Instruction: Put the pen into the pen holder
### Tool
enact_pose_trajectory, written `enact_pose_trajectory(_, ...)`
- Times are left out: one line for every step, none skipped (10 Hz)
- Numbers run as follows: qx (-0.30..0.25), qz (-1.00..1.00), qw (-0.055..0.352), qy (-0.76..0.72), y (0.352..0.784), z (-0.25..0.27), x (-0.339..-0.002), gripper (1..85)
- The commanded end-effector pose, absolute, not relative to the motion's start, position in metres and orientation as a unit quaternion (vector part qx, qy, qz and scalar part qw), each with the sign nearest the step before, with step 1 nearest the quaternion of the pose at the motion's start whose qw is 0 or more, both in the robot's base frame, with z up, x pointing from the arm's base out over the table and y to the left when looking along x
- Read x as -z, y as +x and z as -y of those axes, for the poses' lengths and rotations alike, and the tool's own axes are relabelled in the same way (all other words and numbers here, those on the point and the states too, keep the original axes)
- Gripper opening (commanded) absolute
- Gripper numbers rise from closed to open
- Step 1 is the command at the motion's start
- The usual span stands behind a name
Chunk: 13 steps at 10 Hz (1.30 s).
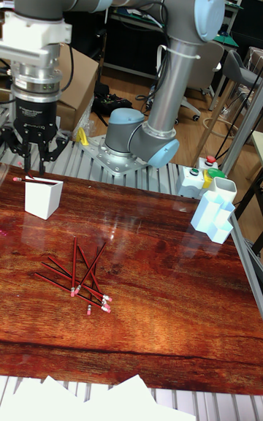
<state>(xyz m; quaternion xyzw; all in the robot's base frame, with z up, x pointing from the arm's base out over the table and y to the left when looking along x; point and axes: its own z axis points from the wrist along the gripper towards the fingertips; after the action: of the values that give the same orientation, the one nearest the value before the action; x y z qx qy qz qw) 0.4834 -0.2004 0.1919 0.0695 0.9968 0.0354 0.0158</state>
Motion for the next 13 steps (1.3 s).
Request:
enact_pose_trajectory(-0.052,-0.994,0.012,0.096,0.485,0.209,-0.187,36.3)
enact_pose_trajectory(-0.06,-0.993,0.01,0.102,0.484,0.211,-0.185,38.3)
enact_pose_trajectory(-0.065,-0.992,0.004,0.11,0.482,0.211,-0.183,38.7)
enact_pose_trajectory(-0.065,-0.991,0.001,0.115,0.48,0.213,-0.181,39.0)
enact_pose_trajectory(-0.068,-0.991,-0.002,0.119,0.478,0.212,-0.18,39.0)
enact_pose_trajectory(-0.073,-0.99,-0.003,0.121,0.478,0.211,-0.179,39.0)
enact_pose_trajectory(-0.076,-0.99,-0.003,0.122,0.478,0.211,-0.177,39.0)
enact_pose_trajectory(-0.076,-0.99,-0.003,0.122,0.479,0.212,-0.176,39.0)
enact_pose_trajectory(-0.078,-0.99,-0.003,0.121,0.479,0.213,-0.174,39.0)
enact_pose_trajectory(-0.079,-0.99,-0.004,0.118,0.478,0.215,-0.171,39.0)
enact_pose_trajectory(-0.08,-0.99,-0.002,0.116,0.478,0.218,-0.168,39.0)
enact_pose_trajectory(-0.081,-0.99,0.001,0.114,0.48,0.219,-0.166,39.3)
enact_pose_trajectory(-0.082,-0.99,0.002,0.114,0.482,0.219,-0.164,39.3)
